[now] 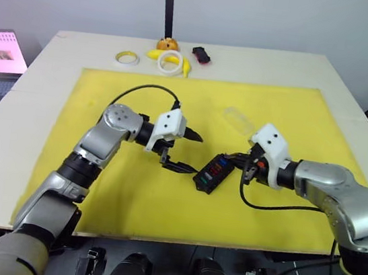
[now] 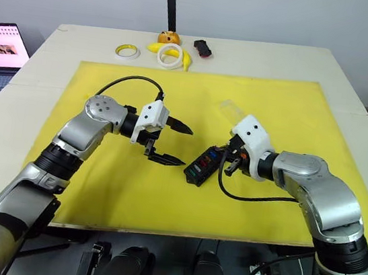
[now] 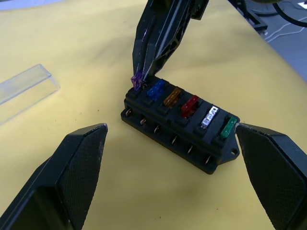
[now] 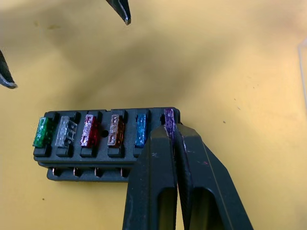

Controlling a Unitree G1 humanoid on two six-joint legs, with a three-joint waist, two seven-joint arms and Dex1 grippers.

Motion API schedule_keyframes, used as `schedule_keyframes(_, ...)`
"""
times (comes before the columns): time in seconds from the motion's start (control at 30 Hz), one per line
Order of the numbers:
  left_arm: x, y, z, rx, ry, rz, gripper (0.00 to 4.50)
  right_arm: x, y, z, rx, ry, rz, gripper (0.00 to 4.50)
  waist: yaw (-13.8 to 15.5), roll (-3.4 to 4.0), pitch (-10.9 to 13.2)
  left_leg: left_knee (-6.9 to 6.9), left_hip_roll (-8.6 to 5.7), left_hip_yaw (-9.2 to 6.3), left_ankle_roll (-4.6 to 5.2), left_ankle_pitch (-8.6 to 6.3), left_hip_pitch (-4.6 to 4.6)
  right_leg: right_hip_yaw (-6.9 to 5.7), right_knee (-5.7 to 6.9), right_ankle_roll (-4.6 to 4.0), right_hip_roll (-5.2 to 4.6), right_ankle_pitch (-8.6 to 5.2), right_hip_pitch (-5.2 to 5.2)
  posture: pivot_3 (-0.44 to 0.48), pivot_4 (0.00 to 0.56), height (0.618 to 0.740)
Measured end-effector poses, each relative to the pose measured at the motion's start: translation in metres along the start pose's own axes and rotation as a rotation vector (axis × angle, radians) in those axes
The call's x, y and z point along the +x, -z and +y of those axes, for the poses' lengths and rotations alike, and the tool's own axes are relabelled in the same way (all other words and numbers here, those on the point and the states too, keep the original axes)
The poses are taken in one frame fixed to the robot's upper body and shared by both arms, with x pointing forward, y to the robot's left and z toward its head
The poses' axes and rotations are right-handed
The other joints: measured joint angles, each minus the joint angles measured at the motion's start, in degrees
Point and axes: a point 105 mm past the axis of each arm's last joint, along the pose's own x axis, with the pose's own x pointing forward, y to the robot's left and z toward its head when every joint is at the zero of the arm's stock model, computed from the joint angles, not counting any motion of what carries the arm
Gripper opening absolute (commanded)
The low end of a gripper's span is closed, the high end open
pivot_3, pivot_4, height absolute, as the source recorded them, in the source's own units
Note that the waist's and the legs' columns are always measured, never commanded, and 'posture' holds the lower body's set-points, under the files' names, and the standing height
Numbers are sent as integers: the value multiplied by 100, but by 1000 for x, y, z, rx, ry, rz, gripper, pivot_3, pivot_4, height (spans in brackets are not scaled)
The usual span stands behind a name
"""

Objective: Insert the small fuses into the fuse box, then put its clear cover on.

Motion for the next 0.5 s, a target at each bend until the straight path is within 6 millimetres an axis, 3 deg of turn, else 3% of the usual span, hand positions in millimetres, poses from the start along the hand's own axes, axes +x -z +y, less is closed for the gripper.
schedule_keyframes(0.23,0,0,0,0,1,-1,4500,1,5,1,-149,24,-1,23,-10,0,0,-1,1,1,0,0,1,0,0,0,1,0,-1,0,150,740)
schedule_keyframes(0.5,0,0,0,0,1,1,4500,3,1,1,-68,-5,-25,23,-6,0,0,0,1,1,0,0,0,0,-1,0,0,0,-1,0,150,740)
